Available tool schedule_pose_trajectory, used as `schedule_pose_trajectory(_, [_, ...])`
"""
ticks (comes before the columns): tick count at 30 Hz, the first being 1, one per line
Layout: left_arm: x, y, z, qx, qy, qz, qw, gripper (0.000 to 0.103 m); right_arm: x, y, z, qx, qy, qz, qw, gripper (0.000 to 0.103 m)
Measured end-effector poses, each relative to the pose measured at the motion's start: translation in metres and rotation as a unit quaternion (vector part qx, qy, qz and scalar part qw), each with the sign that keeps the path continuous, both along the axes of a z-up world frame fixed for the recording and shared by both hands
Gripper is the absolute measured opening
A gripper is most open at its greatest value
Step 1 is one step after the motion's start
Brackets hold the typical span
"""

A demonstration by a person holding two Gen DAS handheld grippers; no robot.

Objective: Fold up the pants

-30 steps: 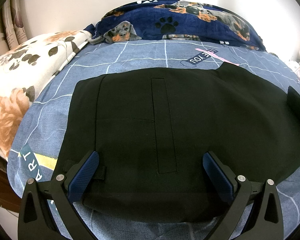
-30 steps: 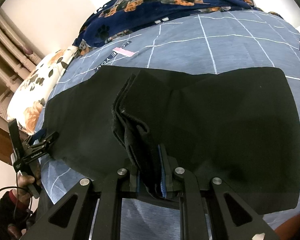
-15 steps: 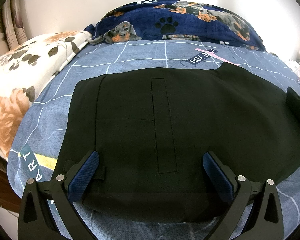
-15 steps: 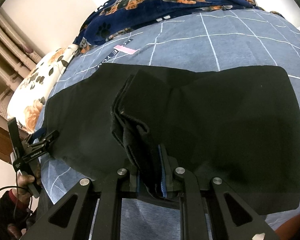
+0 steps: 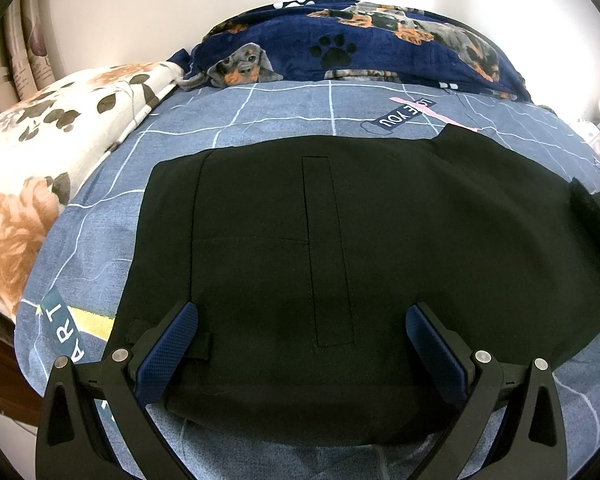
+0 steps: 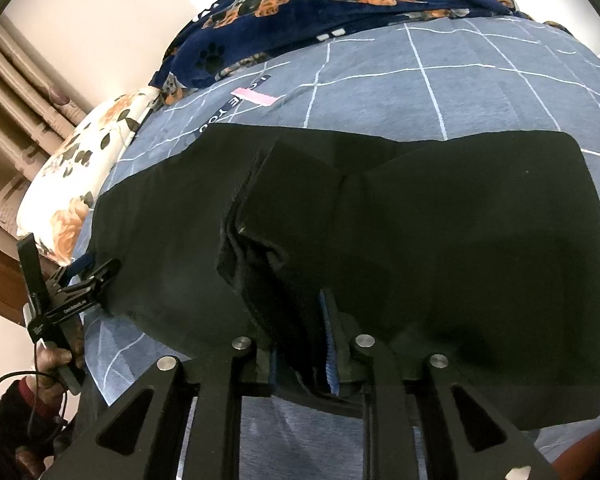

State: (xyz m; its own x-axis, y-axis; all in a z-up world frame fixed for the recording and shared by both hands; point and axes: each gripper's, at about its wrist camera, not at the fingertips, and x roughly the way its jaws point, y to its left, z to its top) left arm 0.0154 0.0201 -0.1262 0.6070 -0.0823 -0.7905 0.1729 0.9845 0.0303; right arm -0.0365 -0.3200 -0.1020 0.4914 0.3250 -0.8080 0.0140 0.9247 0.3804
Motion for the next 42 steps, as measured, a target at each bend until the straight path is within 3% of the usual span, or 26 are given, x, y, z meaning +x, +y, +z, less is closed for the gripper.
schedule_pose_trajectory(5, [0.0,-0.001,0.0,0.0,0.0,0.0,1.0,0.103,0.001,0.005,-0.001,0.006,0.003,0.007,1.0,0.029])
schedule_pose_trajectory(10, [-0.001,-0.001,0.0,0.0,0.0,0.0,1.0,0.103,0.001,0.005,-0.002,0.047,0.011,0.011,0.999,0.043])
schedule_pose_trajectory(15, [-0.001,-0.002,0.0,0.001,0.0,0.0,1.0,0.103,0.001,-0.001,0.002,0.079,0.014,0.02,0.997,0.047])
schedule_pose_trajectory(17, [-0.001,-0.002,0.0,0.001,-0.001,0.0,1.0,0.103,0.0,-0.014,0.009,0.123,0.012,0.019,0.992,0.047])
schedule_pose_trajectory(21, [-0.002,-0.002,0.0,0.001,-0.001,0.0,1.0,0.103,-0.006,-0.069,0.031,0.236,-0.029,-0.028,0.971,0.046])
schedule_pose_trajectory(23, [-0.002,-0.003,0.0,0.001,-0.001,0.0,1.0,0.103,-0.012,-0.108,0.039,0.249,-0.06,-0.072,0.964,0.038])
schedule_pose_trajectory(25, [-0.002,-0.003,0.0,0.001,-0.001,0.0,1.0,0.103,-0.015,-0.139,0.037,0.239,-0.06,-0.108,0.963,0.014])
schedule_pose_trajectory(31, [-0.002,-0.003,0.0,0.002,-0.001,0.0,1.0,0.103,-0.02,-0.199,0.018,0.223,-0.054,-0.187,0.955,0.013])
schedule_pose_trajectory(38, [-0.002,-0.003,0.0,0.002,-0.001,0.0,1.0,0.103,0.006,-0.199,0.013,0.182,-0.063,-0.169,0.967,0.009])
schedule_pose_trajectory(42, [-0.003,-0.004,0.0,0.002,-0.002,-0.001,1.0,0.103,0.012,-0.216,-0.007,0.195,-0.049,-0.19,0.961,0.009])
